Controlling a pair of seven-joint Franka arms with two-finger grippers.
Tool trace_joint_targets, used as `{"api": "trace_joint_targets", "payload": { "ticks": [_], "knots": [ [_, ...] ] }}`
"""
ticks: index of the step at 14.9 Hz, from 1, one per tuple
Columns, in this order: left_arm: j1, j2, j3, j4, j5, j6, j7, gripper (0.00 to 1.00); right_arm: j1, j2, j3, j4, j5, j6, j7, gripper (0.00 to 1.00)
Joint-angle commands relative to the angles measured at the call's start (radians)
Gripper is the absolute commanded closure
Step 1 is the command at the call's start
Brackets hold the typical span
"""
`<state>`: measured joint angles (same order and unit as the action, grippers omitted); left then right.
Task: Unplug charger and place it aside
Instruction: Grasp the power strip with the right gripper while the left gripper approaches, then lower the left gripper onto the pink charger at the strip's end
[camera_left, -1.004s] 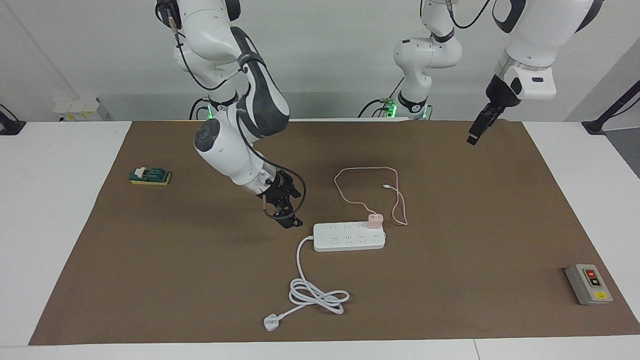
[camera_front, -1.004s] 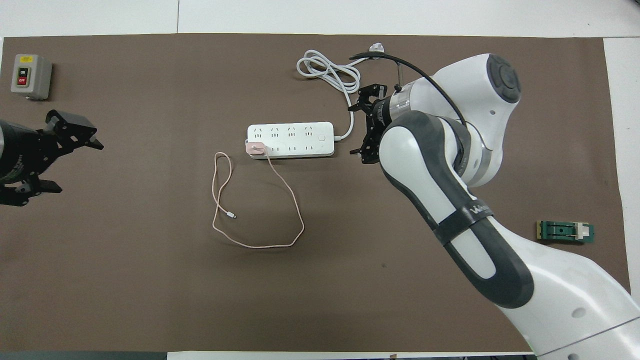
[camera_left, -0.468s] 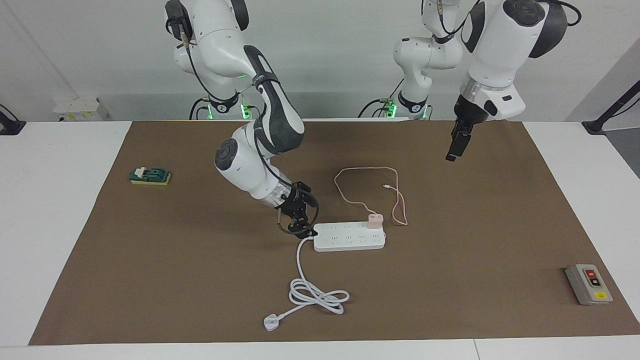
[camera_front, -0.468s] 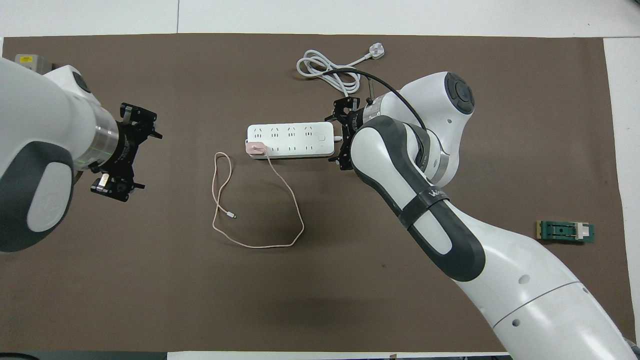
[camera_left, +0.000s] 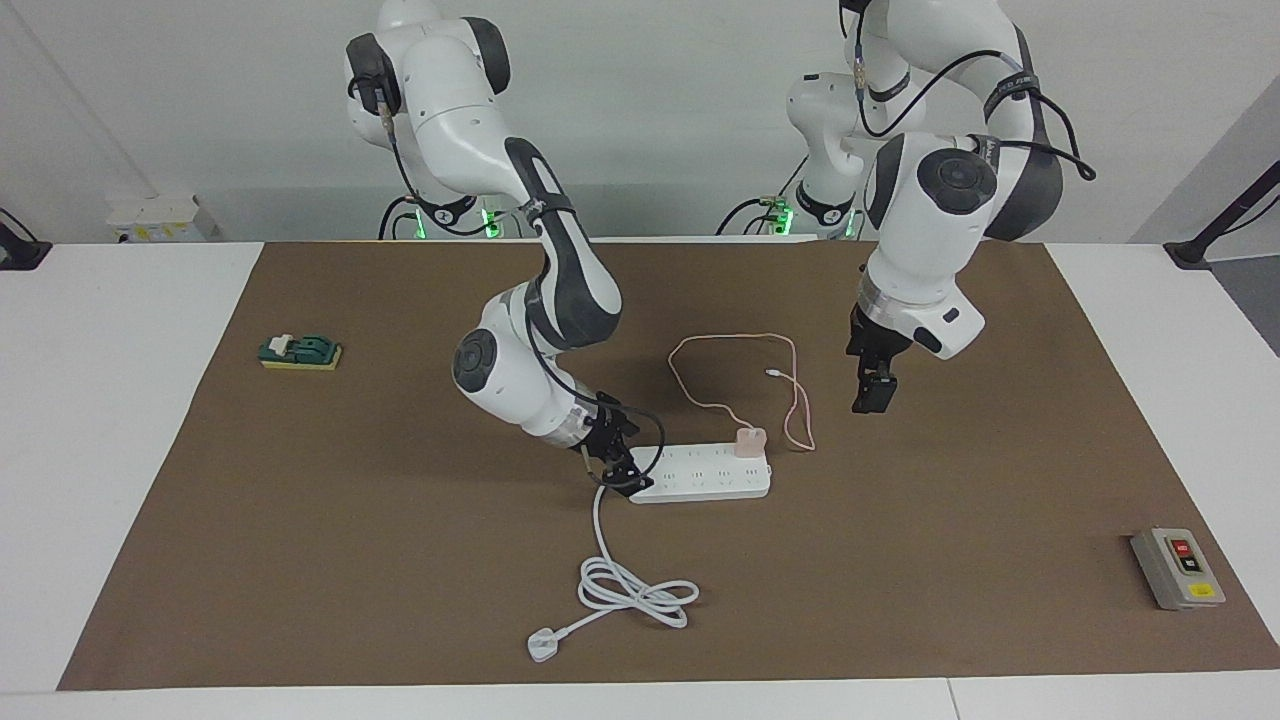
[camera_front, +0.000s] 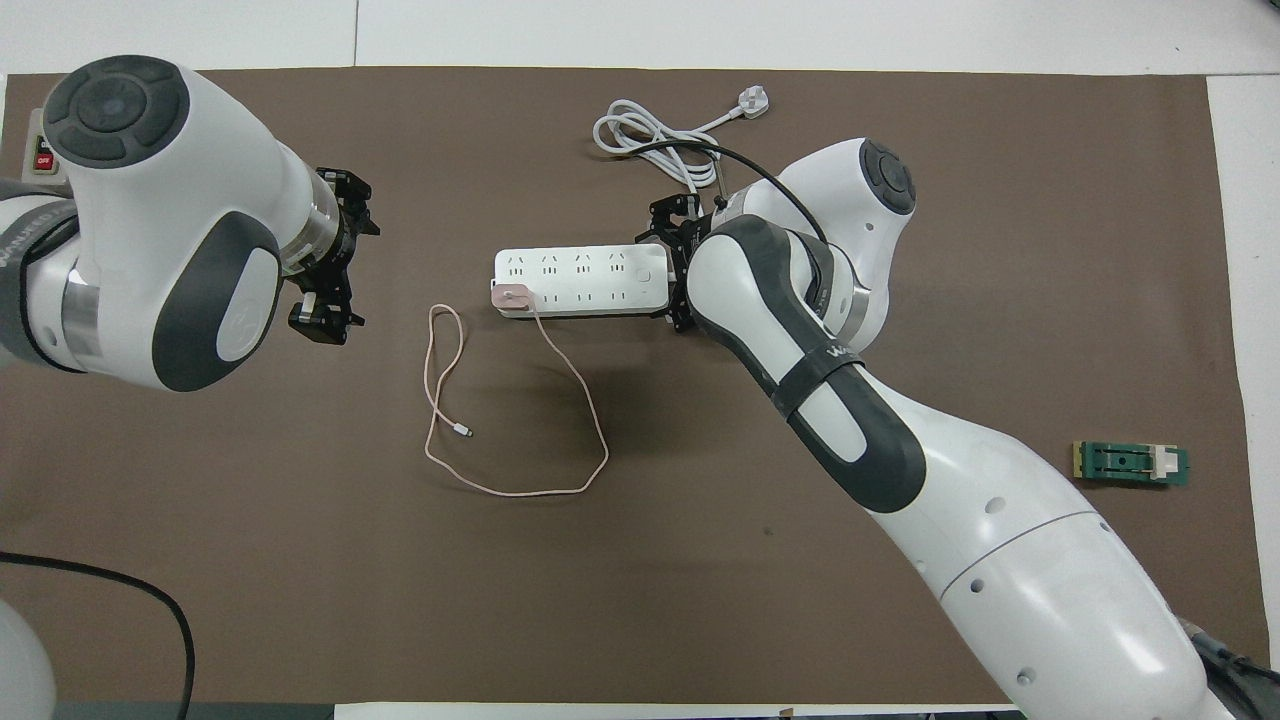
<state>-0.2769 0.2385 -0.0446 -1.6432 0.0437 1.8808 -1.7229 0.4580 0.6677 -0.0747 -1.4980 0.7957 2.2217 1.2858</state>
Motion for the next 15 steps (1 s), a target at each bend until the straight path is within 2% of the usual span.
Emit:
{"api": "trace_joint_targets", "payload": {
  "ticks": [1, 6, 10, 15],
  "knots": [
    [-0.015, 0.060, 0.014, 0.055, 0.019, 0.014, -0.073, 0.00, 0.001, 0.041, 0.001, 0.051, 0.025, -0.013, -0.023, 0.00],
    [-0.059, 0.255, 0.022, 0.259, 0.053, -0.031, -0.176, 0.00, 0.001, 0.061, 0.001, 0.053, 0.040, 0.036, -0.023, 0.00],
    [-0.064, 0.268, 0.015, 0.273, 0.018, 0.003, -0.201, 0.00, 0.004, 0.073, 0.001, 0.053, 0.037, 0.062, -0.023, 0.00],
    [-0.079, 0.251, 0.014, 0.191, -0.024, 0.050, -0.211, 0.00, 0.001, 0.099, 0.001, 0.087, 0.043, 0.090, -0.020, 0.00]
  ]
}}
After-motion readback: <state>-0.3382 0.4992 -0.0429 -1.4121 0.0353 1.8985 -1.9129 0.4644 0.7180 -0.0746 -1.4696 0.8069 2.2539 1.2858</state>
